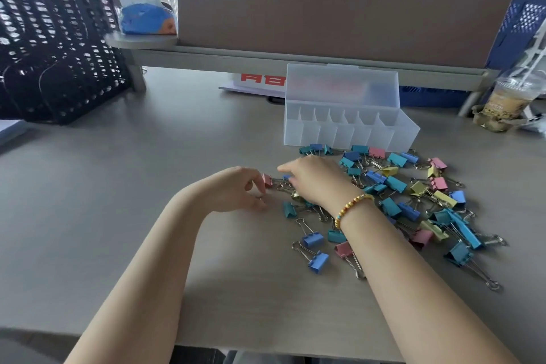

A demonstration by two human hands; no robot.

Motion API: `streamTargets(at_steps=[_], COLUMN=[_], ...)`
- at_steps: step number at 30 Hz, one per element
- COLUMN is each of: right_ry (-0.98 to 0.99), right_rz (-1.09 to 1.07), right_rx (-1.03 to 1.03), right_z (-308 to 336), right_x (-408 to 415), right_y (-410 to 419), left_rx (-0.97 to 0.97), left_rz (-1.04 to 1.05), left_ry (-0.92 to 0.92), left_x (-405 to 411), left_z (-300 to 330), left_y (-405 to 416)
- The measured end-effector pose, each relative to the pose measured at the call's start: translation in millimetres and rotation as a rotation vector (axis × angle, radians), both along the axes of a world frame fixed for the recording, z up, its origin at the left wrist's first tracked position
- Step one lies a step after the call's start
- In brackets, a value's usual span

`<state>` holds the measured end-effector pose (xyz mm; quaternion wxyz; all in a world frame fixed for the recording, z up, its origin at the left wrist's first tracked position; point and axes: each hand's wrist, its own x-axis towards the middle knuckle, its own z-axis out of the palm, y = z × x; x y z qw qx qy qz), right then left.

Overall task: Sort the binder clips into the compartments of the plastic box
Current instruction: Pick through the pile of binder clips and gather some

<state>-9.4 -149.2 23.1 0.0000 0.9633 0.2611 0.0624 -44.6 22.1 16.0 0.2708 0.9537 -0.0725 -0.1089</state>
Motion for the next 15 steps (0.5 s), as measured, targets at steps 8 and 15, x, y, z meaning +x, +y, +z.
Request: streamTargets(at_steps=[8, 15], right_ry=[-0.047, -0.129], right_rz=[0.001, -0.014], right_rx=[-0.017, -0.097], right_z=[-6.7, -9.7], right_x=[6.1, 9.3], right_y=[-4.0, -4.3], left_rx=[0.064, 0.294], left_rz=[0.001, 0.063], left_ry=[-0.192, -0.359], left_x=[4.7, 8.7], left_z=[-7.3, -14.6], left_y=[-7.5, -18.7])
